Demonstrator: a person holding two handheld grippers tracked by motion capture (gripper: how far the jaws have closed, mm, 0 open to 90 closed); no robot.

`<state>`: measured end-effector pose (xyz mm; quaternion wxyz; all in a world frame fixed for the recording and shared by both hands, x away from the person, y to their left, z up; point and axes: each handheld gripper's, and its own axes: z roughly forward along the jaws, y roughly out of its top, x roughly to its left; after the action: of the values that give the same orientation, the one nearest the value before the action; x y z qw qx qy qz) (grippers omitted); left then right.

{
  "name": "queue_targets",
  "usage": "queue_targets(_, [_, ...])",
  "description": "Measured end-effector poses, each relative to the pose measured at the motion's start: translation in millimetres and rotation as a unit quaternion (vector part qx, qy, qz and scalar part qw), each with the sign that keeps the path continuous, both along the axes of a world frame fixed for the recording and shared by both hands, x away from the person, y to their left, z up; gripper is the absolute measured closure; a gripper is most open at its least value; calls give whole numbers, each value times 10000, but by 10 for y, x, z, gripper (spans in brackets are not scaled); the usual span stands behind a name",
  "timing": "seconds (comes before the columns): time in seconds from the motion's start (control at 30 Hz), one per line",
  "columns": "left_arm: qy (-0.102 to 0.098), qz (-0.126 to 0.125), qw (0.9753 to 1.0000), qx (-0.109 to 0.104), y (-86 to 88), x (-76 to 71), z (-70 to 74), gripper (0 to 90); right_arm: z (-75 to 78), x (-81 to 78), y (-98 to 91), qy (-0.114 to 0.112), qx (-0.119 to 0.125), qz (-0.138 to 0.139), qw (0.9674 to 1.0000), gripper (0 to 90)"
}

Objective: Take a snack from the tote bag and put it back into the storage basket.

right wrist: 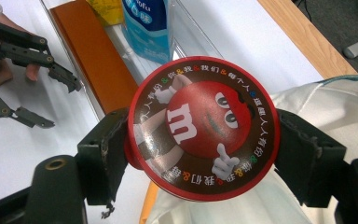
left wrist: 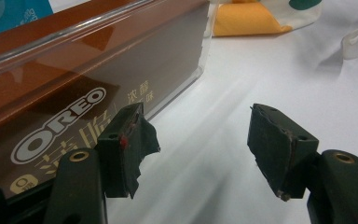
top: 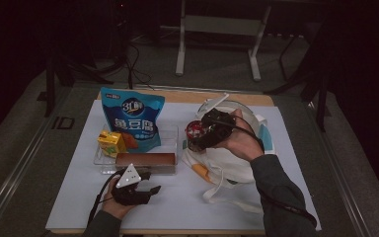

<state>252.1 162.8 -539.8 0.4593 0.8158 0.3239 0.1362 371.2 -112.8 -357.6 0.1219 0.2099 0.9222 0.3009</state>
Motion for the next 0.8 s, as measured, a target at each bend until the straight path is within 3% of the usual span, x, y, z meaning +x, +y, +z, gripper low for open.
queue_targets(0.8, [3, -5, 10000, -1, 0, 1, 0, 373, -36, 64, 292, 77, 86, 177, 9998, 253])
